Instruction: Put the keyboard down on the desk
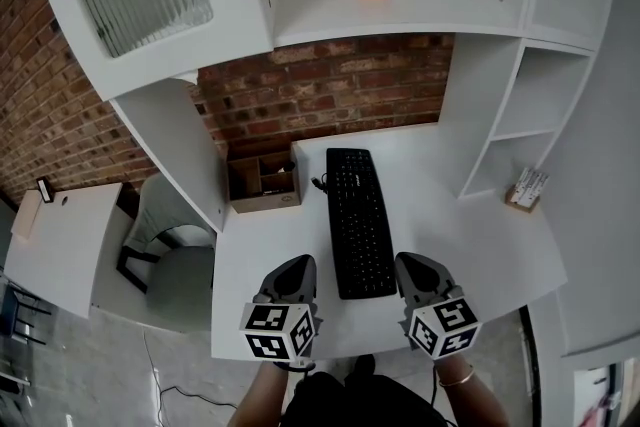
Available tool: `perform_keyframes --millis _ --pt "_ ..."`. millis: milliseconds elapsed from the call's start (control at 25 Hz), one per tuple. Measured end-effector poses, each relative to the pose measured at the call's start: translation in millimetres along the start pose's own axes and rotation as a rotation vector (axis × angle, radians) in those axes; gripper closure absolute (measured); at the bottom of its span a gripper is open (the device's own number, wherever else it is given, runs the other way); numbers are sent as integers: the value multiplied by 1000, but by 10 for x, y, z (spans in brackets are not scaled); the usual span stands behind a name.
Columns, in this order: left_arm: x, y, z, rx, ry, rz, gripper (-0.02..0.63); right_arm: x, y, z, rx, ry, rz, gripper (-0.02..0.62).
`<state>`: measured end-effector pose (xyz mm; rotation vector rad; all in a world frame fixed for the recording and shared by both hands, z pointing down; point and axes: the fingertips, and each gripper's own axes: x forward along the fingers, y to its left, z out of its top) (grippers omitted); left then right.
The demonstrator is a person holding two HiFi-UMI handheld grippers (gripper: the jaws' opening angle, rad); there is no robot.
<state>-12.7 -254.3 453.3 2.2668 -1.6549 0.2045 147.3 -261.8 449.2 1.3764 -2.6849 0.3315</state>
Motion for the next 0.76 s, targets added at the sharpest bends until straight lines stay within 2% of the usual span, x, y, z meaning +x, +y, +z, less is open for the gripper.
perform_keyframes --millis 760 --pt "82 -30 96 10 -10 -11 597 19 -51 97 -15 -31 5 591"
